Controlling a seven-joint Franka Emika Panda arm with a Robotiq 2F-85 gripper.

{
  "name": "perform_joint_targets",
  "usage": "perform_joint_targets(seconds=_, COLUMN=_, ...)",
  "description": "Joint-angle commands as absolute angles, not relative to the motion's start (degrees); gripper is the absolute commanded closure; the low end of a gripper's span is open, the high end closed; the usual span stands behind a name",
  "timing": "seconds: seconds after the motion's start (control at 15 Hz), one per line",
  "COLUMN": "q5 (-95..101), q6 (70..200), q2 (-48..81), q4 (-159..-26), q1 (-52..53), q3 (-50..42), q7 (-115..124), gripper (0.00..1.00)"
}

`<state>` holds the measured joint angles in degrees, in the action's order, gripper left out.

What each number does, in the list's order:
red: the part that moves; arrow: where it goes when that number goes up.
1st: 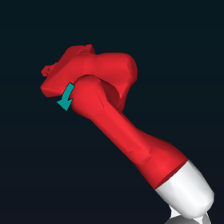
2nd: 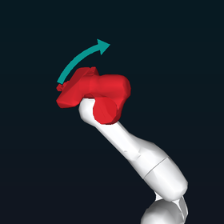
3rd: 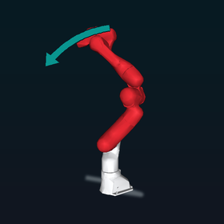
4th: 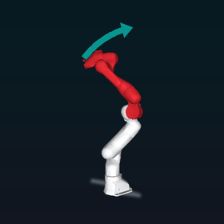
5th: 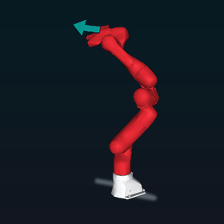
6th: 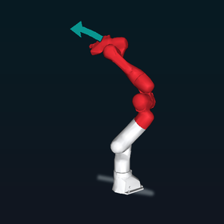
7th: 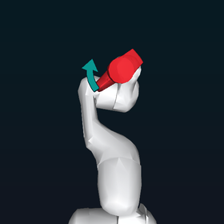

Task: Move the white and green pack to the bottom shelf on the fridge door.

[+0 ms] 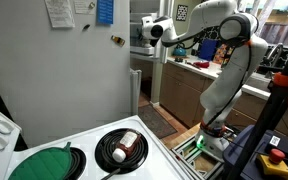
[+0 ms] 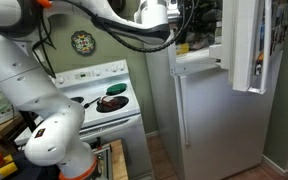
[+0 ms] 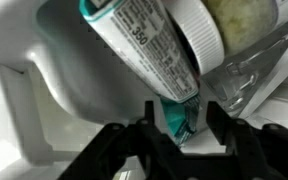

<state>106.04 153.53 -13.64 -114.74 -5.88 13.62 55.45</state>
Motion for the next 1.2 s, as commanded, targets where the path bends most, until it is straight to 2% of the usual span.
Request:
perform_joint_targets(seconds=0.0, q5=107.0, q6=153.5, q2=-13.3, q4=-114.1, q1=-5.9, q3=13.5, q7=57.0, gripper=0.1)
perform_joint_targets(seconds=0.07, q5=107.0, q6=153.6, q2=-13.3, q4=-114.0, q1=-5.9, q3=13.5, q7=57.0, gripper=0.03)
perform_joint_targets(seconds=0.2, q5=106.9, q6=153.5, q2=-13.3, q4=-113.7, q1=-6.0, q3=13.4, q7=56.8, gripper=0.0)
perform_joint_targets(seconds=1.13, q5=104.2, q6=154.3, q2=-15.1, q4=-113.4, q1=-6.6, q3=10.8, q7=56.9, gripper=0.0)
